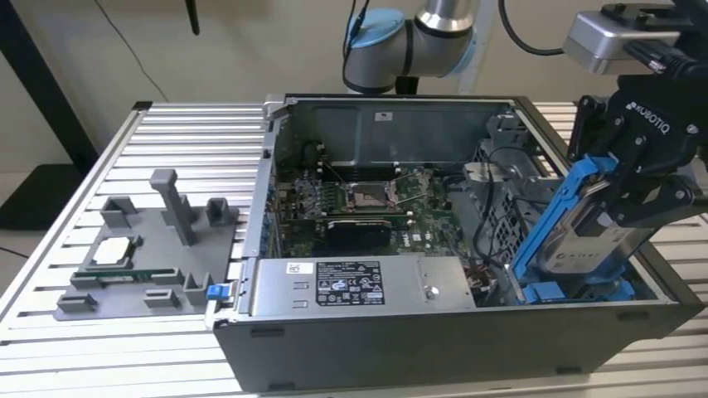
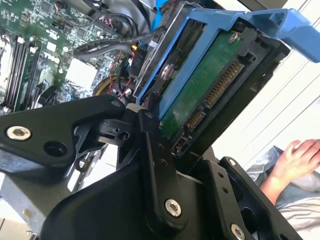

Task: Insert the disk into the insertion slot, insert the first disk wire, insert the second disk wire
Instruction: 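Insert the disk into the insertion slot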

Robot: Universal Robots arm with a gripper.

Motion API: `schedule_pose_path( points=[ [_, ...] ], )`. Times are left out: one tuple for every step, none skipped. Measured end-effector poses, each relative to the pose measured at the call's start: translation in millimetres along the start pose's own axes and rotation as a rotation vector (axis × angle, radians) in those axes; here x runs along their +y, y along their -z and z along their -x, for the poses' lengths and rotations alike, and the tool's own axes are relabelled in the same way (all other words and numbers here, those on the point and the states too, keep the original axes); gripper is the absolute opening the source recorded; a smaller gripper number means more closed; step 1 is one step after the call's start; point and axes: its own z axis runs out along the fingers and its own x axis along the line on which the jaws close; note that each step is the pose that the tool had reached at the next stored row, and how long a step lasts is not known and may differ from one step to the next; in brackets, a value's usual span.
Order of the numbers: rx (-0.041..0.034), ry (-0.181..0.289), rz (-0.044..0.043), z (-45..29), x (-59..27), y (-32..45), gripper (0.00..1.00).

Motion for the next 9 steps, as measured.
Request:
schedule_pose_path(
  points=[
    [-0.0002, 0.000, 0.0001, -0.1, 0.0, -1.2, 0.00],
    [-0.0001, 0.000, 0.0001, 0.0, -0.1, -2.2, 0.00],
    [0.0001, 0.000, 0.0001, 0.0, -0.1, -3.2, 0.00],
    [0.0001, 0.000, 0.0001, 0.0, -0.1, -4.1, 0.00],
    [0.0002, 0.000, 0.0001, 0.0, -0.1, -4.7, 0.00],
    [0.0002, 0.000, 0.0001, 0.0, -0.1, -5.1, 0.00],
    [0.0003, 0.000, 0.0001, 0.0, -0.2, -5.5, 0.00],
    [0.0001, 0.000, 0.0001, 0.0, -0.2, -5.9, 0.00],
    [0.0001, 0.000, 0.0001, 0.0, -0.2, -6.1, 0.00]
  ],
)
